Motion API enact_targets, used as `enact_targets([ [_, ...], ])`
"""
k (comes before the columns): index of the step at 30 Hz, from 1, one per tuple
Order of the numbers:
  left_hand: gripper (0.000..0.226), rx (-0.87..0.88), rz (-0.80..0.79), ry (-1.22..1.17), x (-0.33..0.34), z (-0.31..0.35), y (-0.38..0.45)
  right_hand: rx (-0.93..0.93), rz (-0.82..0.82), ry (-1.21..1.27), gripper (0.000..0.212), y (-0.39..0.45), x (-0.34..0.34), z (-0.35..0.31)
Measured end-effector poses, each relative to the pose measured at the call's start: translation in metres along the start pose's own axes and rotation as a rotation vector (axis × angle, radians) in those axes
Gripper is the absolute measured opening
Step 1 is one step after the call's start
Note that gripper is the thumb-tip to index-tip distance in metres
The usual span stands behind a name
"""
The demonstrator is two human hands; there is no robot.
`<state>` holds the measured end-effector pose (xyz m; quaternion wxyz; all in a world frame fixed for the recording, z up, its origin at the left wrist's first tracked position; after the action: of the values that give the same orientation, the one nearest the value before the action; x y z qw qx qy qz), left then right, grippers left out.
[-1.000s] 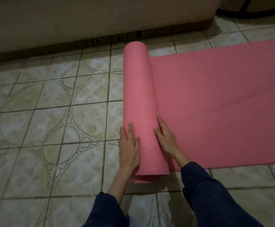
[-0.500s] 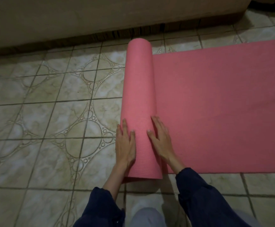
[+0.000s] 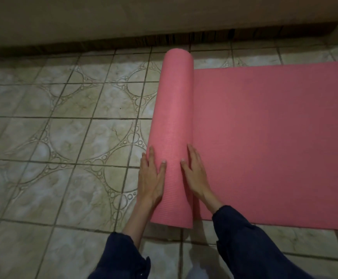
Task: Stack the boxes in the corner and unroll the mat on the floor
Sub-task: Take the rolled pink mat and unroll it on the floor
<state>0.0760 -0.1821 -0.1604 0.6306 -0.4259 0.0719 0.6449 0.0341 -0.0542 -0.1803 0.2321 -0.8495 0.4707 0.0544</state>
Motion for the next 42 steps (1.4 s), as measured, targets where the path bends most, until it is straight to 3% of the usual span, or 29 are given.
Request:
enact_targets([
  [5, 0.081, -0.075, 0.005, 0.045, -0.015, -0.004, -0.001, -0.098, 0.005, -0.039, 0.058, 0.004, 0.013, -0.002],
  [8, 0.102, -0.100, -0.057, 0.105, -0.016, -0.004, 0.001, -0.035, -0.024, -0.043, 0.055, 0.004, 0.002, 0.015],
  [12, 0.117, -0.116, -0.047, 0.169, -0.008, -0.003, 0.009, 0.152, -0.040, -0.422, 0.052, 0.008, -0.020, 0.045],
  [17, 0.122, -0.151, 0.009, 0.227, 0.008, 0.003, 0.019, 0.293, -0.040, -0.669, 0.056, 0.019, -0.040, 0.072],
  [24, 0.120, -0.157, 0.098, 0.313, 0.026, 0.015, 0.023, 0.211, 0.027, -0.851, 0.079, 0.010, -0.050, 0.099],
  [34, 0.109, -0.105, 0.093, 0.307, 0.043, 0.048, 0.014, 0.169, 0.059, -0.846, 0.074, 0.004, -0.064, 0.107],
  [42, 0.106, -0.117, 0.058, 0.300, 0.085, 0.088, 0.001, 0.166, 0.018, -0.885, 0.079, -0.019, -0.115, 0.137],
])
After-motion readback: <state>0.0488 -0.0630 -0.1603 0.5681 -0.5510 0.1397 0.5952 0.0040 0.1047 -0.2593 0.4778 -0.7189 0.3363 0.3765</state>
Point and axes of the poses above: each hand's wrist, its own y-axis towards the middle knuckle, its own x-axis out of the palm, z = x × y, the point moved 2 cm from there along y, towards the middle knuckle, and after that the axes turned 14 degrees about -z, right-handed, at the moved point
